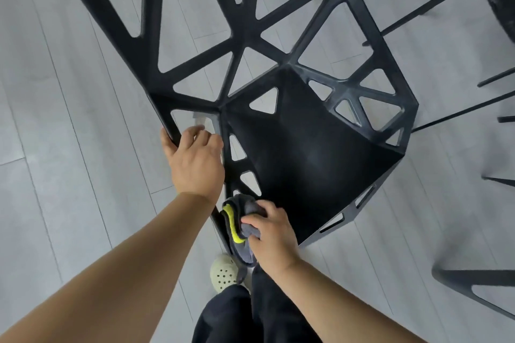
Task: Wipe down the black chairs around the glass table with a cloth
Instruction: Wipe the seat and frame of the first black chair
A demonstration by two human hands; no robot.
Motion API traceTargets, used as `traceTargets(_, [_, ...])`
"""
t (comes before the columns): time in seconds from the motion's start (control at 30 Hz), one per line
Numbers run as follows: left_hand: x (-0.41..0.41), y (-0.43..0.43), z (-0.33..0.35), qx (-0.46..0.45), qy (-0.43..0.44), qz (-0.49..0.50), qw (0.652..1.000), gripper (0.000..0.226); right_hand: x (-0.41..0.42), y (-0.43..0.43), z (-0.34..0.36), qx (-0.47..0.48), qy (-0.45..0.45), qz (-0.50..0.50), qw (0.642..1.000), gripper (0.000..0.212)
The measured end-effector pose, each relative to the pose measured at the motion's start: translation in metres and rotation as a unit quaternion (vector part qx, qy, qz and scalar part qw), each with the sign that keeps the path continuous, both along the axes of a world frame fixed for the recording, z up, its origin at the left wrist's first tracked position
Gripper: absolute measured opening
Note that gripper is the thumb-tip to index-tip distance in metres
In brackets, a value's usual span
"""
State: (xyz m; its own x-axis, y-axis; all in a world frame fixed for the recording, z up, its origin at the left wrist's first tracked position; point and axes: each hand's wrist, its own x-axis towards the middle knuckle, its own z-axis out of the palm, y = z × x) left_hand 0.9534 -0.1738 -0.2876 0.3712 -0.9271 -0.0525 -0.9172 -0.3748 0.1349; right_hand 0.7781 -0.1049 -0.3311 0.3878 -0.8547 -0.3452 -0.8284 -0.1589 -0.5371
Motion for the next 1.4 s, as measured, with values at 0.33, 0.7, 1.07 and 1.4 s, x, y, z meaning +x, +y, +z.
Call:
traceTargets(0.33, [0.005,0.001,-0.02,-0.063,-0.006,-0.01,0.998,0.033,0.02,-0.042,-0.013,-0.04,0.019,0.083,0.996,0.039])
traceTargets(0.7, [0.006,0.0,-0.024,-0.075,-0.012,0.002,0.997,0.038,0.083,-0.179,-0.017,-0.013,0.022,-0.014,1.0,0.035])
traceTargets(1.07, [0.005,-0.002,-0.018,-0.048,-0.011,0.017,0.999,0.034,0.072,-0.126,0.018,0.141,0.151,0.127,0.97,0.034])
traceTargets(1.4, [0.01,0.01,0.021,-0.112,0.113,0.02,0.987,0.037,0.008,-0.035,0.04,0.227,0.136,0.121,0.957,0.037])
